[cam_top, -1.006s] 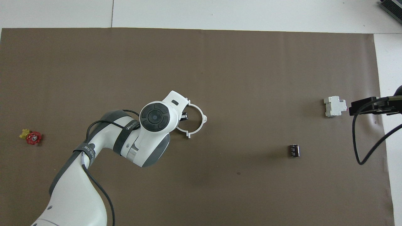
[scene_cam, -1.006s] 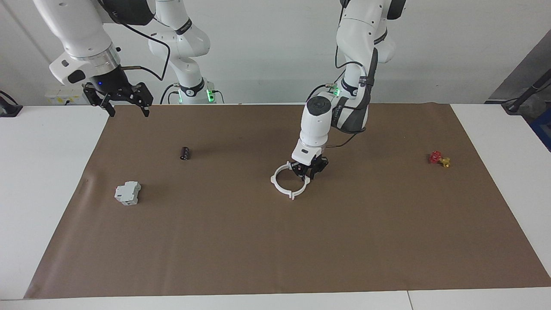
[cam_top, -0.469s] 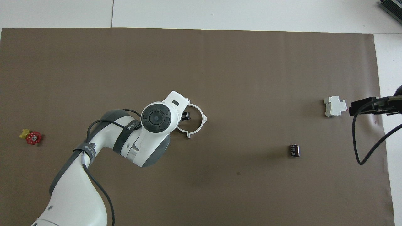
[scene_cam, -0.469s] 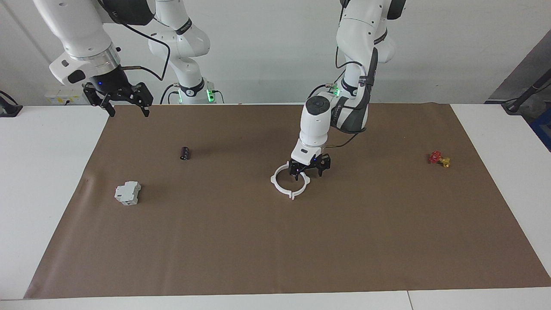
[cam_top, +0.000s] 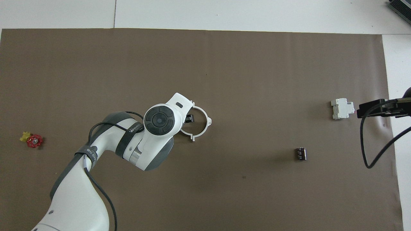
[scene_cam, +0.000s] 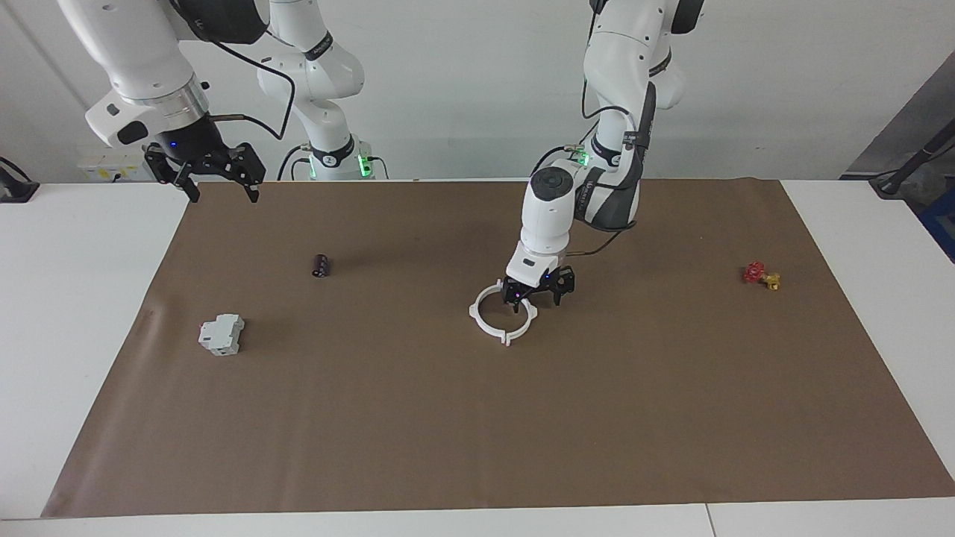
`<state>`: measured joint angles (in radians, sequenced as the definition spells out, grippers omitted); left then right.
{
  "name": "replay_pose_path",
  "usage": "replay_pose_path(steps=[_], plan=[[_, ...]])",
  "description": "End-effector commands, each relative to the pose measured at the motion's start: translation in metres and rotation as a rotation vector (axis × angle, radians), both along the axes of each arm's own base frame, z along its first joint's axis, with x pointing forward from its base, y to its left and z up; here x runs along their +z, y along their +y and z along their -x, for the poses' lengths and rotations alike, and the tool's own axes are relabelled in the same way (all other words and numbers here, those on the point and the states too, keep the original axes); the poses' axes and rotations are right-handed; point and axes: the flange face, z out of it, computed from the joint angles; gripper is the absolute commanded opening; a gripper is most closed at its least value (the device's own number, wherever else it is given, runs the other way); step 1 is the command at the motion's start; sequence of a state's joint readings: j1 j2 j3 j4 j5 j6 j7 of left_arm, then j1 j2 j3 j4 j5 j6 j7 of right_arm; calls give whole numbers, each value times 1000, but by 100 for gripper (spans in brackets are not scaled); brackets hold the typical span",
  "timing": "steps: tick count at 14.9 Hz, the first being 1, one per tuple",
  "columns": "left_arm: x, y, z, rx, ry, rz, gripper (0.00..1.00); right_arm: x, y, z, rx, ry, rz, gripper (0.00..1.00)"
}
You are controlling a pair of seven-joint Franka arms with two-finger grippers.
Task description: Assemble drain pipe with both arms
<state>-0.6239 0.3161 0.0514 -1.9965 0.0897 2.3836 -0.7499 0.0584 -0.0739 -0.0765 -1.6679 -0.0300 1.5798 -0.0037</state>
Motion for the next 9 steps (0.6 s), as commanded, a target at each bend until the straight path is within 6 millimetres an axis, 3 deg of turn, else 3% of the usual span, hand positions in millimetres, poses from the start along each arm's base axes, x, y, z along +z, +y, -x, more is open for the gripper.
replay_pose_path(steps=[1, 3, 5, 9], plan=[[42, 12, -14, 24, 23, -46, 100, 1, -3, 1, 14, -3, -3, 100], [69, 22, -22, 38, 33, -58, 100, 1, -3, 1, 14, -3, -3, 100], [97, 49, -29, 22, 42, -62, 100, 0, -3, 1, 14, -1, -3, 100], [148, 131, -40, -44, 100, -58, 100, 1, -3, 1, 14, -3, -3, 100]])
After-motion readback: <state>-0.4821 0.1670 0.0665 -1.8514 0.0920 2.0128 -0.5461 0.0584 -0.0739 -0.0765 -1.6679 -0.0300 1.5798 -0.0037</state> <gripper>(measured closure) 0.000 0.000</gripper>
